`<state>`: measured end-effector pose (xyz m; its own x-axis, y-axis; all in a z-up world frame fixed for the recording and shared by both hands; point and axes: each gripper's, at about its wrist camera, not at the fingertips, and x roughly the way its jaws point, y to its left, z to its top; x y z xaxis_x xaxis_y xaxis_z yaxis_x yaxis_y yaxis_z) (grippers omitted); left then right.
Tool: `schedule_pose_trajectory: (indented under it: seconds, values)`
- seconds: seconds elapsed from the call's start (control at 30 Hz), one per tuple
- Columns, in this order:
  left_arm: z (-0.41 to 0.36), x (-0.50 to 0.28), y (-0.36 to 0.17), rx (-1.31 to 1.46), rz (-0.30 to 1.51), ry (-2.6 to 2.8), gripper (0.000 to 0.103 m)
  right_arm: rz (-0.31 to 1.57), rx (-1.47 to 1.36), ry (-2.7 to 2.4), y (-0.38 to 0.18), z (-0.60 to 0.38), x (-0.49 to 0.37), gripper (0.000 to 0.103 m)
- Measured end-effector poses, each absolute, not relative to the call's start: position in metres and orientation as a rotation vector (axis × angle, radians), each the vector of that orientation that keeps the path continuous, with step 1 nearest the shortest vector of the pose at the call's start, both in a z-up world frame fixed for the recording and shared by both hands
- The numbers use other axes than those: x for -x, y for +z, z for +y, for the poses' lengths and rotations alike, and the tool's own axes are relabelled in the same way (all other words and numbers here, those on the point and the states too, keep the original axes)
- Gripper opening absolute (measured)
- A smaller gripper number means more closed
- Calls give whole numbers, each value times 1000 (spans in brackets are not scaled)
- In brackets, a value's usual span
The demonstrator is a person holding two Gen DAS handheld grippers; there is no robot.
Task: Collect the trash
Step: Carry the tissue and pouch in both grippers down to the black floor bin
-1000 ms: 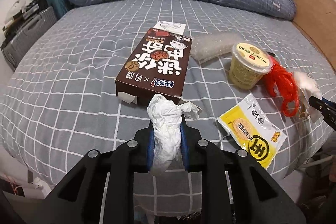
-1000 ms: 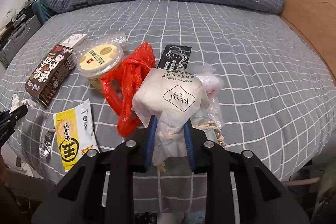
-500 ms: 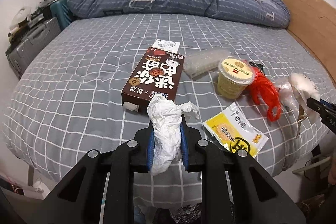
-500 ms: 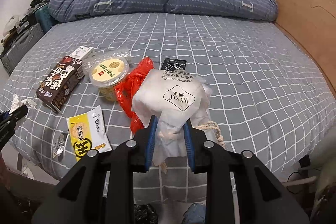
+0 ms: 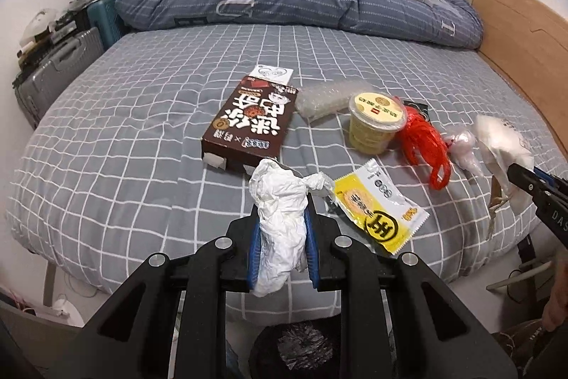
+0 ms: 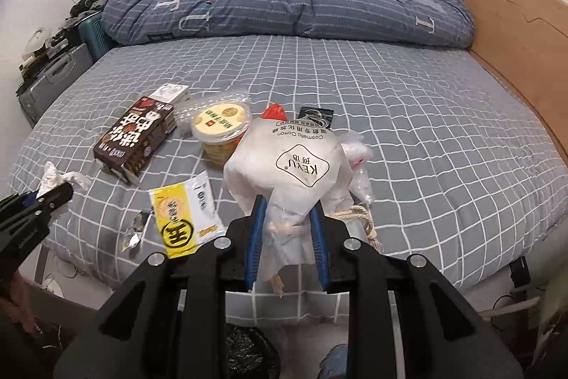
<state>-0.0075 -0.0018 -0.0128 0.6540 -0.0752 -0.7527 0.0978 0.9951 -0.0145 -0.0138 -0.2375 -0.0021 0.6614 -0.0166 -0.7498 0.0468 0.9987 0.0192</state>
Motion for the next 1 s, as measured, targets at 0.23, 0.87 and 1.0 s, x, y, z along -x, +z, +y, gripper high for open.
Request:
schedule_pose_trajectory:
  seconds: [0.23,0.87,1.0]
  values:
    - [-7,25,-8,-30,839,-111,20,840,-38,-15,2,-226,29,24]
    - [-6,77,-22,-8,897,-124,20,857,-48,47,1,-199,84,23]
    - [-4,87,-25,-5,914,-121,20,870,-45,56,-3,-195,93,23]
